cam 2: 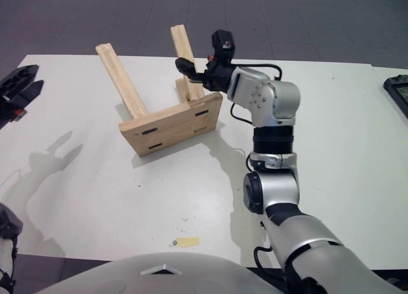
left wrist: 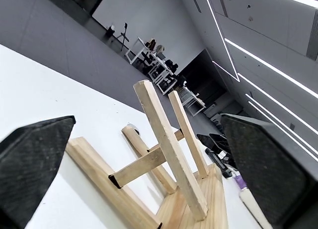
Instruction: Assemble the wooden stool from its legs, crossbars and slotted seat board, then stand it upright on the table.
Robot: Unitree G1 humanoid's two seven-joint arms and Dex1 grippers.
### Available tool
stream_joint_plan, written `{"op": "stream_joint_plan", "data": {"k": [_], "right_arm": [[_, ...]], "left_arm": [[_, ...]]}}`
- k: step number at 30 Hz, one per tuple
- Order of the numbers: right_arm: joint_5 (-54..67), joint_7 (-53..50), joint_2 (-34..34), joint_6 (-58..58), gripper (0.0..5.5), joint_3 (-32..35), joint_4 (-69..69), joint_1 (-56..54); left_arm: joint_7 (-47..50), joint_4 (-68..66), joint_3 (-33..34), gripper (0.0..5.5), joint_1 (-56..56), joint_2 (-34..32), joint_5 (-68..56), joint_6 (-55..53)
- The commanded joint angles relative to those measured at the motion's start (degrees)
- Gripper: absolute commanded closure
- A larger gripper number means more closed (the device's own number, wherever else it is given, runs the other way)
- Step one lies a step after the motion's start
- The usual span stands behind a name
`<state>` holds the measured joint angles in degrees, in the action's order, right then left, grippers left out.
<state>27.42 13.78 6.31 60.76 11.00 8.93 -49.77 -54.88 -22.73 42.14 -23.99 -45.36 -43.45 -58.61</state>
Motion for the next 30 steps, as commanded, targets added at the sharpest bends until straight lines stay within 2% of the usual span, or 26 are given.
{"op": "stream_joint_plan", "data": {"k": [1,6,9,12,15,19,23,30], "right_arm": [[-0.1,17.8,18.2,-11.8,0.12,0.8,-13.9,9.3],[-0.1,41.7,32.3,-23.2,0.12,1.4,-13.0,21.6],[0.6,53.0,37.4,-26.8,0.12,0.3,-8.4,25.7],[0.2,58.4,38.5,-28.9,0.12,-1.7,-2.7,25.6],[-0.6,61.0,36.7,-31.3,0.12,-4.7,-1.8,25.6],[-3.7,60.4,30.4,-37.3,0.12,-10.3,3.4,22.3],[-8.1,58.0,25.4,-44.3,0.12,-14.2,10.5,18.5],[-11.8,57.7,22.2,-50.9,0.12,-15.9,21.4,12.0]], "left_arm": [[6.7,50.6,0.2,0.10,16.9,1.8,-3.7,0.4],[8.4,61.5,-16.7,0.10,19.2,-0.9,4.6,6.1],[6.5,62.3,-22.5,0.10,19.7,-1.3,6.2,8.2],[2.9,61.2,-24.8,0.10,21.0,-2.6,6.1,9.4],[0.1,60.8,-28.1,0.10,22.4,-4.3,7.5,11.6],[2.8,55.5,-33.0,0.10,21.7,-3.7,13.4,16.2],[5.9,52.1,-32.1,0.10,21.5,-2.5,15.8,19.5],[7.3,51.3,-34.5,0.10,22.8,-1.5,16.8,21.6]]}}
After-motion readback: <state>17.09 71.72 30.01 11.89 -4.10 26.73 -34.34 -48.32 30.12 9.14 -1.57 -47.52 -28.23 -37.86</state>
